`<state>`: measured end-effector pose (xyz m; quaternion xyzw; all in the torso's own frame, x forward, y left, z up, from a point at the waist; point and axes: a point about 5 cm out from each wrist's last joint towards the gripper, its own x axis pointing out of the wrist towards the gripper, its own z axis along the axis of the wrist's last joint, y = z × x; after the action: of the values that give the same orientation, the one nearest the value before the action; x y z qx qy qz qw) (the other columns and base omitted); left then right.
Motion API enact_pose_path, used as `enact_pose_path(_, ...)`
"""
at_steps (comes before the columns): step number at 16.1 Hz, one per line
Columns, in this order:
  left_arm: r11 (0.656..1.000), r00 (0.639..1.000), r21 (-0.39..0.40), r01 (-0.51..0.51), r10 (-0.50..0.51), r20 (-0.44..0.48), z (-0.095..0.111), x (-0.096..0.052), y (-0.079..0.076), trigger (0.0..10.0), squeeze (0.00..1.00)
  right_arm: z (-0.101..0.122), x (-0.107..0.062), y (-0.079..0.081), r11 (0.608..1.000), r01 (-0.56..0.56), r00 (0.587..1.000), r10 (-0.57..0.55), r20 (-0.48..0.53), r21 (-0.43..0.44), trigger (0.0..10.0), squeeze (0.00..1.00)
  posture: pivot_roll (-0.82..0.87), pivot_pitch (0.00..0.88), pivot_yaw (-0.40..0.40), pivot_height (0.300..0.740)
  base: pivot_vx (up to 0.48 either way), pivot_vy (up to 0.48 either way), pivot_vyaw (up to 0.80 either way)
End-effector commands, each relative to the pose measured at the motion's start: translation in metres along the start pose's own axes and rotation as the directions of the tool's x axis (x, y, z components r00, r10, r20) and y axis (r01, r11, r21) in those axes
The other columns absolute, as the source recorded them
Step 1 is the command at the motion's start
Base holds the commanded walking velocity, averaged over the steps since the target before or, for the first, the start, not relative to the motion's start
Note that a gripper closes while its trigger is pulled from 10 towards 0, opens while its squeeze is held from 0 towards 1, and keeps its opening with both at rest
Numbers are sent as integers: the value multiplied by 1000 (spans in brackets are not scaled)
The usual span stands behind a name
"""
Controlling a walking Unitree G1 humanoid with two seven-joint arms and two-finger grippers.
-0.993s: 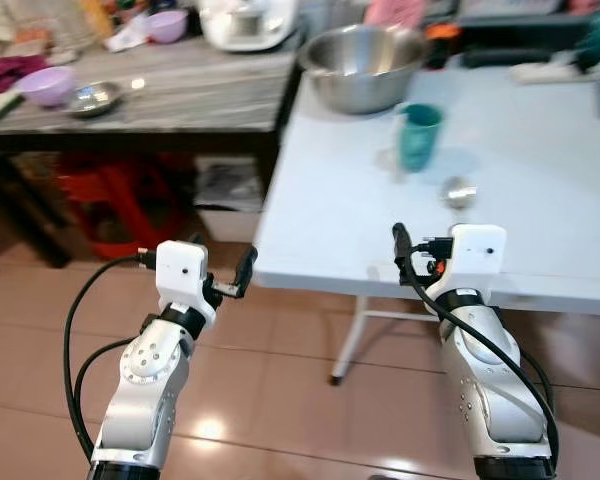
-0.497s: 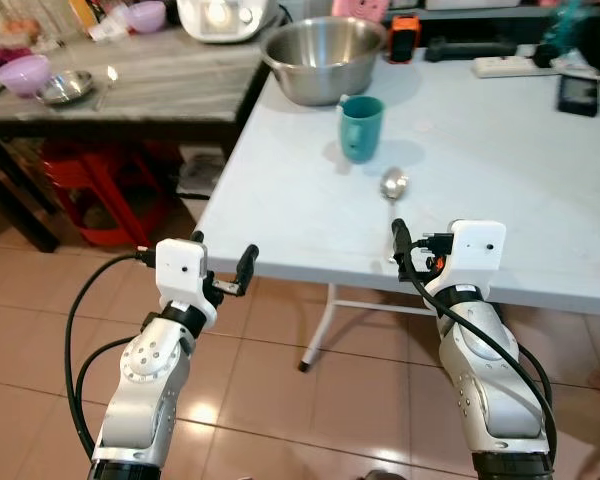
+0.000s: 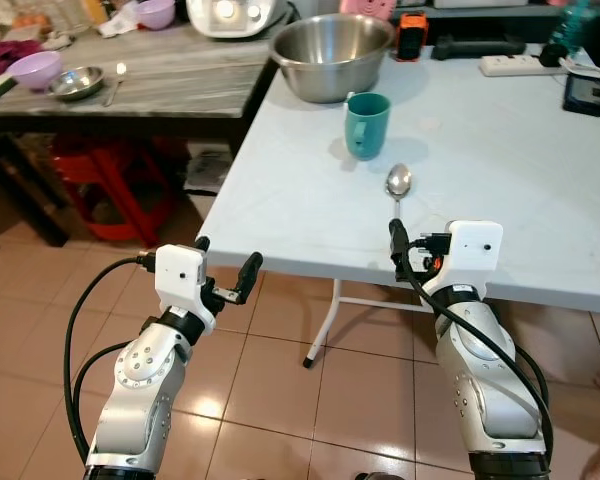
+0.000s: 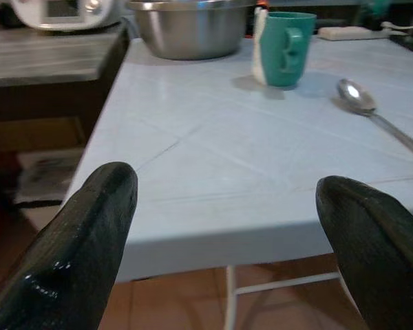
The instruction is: Setting the table
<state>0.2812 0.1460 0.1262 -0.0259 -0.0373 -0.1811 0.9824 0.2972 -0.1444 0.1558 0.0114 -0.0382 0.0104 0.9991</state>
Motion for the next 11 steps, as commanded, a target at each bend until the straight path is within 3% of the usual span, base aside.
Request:
enact_pose_path(1,1000,1000,12,14,-14,5,3,-2,2,10000,0,2,-1,3,1000,-7,1000,7,5,5,10000,0,-162,125,107,740,289,0,0)
enact_pose_path(11,999,999,0,47,-47,3,2,-3,-2,10000,0,2,0,6,1000,-17,1000,17,4,2,10000,0,-161,121,103,740,324,0,0)
